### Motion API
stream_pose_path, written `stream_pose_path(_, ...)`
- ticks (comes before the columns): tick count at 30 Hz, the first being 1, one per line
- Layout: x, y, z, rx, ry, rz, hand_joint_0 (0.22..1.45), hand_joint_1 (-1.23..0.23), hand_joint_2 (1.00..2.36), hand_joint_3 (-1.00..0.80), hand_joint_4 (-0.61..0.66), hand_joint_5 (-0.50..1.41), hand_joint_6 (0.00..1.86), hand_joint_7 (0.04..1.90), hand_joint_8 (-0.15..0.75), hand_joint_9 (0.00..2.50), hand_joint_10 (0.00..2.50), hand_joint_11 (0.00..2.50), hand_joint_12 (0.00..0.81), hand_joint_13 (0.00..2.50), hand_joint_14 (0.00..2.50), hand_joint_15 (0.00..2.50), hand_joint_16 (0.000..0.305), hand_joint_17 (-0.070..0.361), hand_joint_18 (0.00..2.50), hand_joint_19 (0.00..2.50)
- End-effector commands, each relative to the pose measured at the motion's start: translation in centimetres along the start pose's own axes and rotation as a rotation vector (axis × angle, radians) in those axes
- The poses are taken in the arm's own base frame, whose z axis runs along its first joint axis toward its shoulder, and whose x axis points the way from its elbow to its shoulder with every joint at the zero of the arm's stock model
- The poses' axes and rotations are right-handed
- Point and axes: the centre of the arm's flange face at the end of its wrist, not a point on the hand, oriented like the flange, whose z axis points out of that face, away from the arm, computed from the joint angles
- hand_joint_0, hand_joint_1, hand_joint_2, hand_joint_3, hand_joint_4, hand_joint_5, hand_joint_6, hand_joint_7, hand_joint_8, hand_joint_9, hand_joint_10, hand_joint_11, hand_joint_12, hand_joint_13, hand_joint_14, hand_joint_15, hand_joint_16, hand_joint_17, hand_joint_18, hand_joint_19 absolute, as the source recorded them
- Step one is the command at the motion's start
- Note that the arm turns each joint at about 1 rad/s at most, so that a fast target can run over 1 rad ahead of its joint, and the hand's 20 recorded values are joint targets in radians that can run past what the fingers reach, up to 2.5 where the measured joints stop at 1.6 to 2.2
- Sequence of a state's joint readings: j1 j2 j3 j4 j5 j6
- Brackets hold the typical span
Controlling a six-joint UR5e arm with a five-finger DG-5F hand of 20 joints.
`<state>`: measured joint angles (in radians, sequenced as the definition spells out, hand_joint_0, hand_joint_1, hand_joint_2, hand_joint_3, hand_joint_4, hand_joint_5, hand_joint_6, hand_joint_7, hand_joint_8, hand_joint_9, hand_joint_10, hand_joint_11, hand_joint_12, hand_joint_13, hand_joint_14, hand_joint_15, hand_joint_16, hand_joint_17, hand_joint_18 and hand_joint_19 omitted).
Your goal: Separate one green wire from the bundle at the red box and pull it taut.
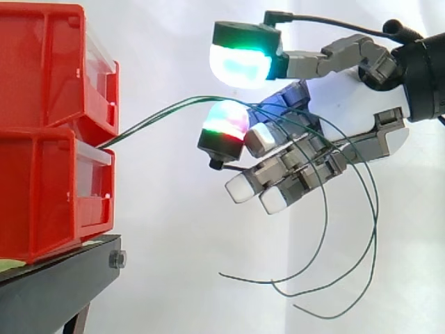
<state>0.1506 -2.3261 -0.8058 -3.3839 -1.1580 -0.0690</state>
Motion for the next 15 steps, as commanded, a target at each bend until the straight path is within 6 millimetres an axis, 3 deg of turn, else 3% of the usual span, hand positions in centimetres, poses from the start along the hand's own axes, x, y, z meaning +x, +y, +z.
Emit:
stream_pose_path(1, -0.03, 0.30, 0.03, -0.005, 0.000, 0.002, 0.55, -0.49, 1.00, -0.50, 0.20, -0.16, 0.88, 1.30, 0.306, 1.06, 0.02, 0.72, 0.387, 0.82, 0.02, 0.46, 0.057, 0.129, 0.76, 0.54)
stream_pose_path(3, -0.05, 0.50, 0.01, -0.008, -0.001, 0.002, 0.59, -0.46, 1.01, -0.40, 0.19, -0.15, 0.87, 1.32, 0.304, 1.07, 0.02, 0.72, 0.379, 0.81, 0.02, 0.46, 0.056, 0.127, 0.75, 0.56)
stream_pose_path(8, -0.10, 0.61, -0.02, -0.008, -0.004, -0.007, 0.57, -0.65, 1.02, -0.14, 0.22, -0.15, 0.88, 1.37, 0.326, 1.07, 0.03, 0.75, 0.395, 0.82, 0.02, 0.45, 0.059, 0.132, 0.76, 0.54)
stream_pose_path(15, -0.23, 0.60, 0.01, -0.007, -0.007, -0.007, 0.61, -0.78, 1.02, -0.08, 0.14, -0.17, 0.89, 1.36, 0.313, 1.02, 0.02, 0.75, 0.385, 0.80, 0.02, 0.46, 0.057, 0.128, 0.75, 0.53)
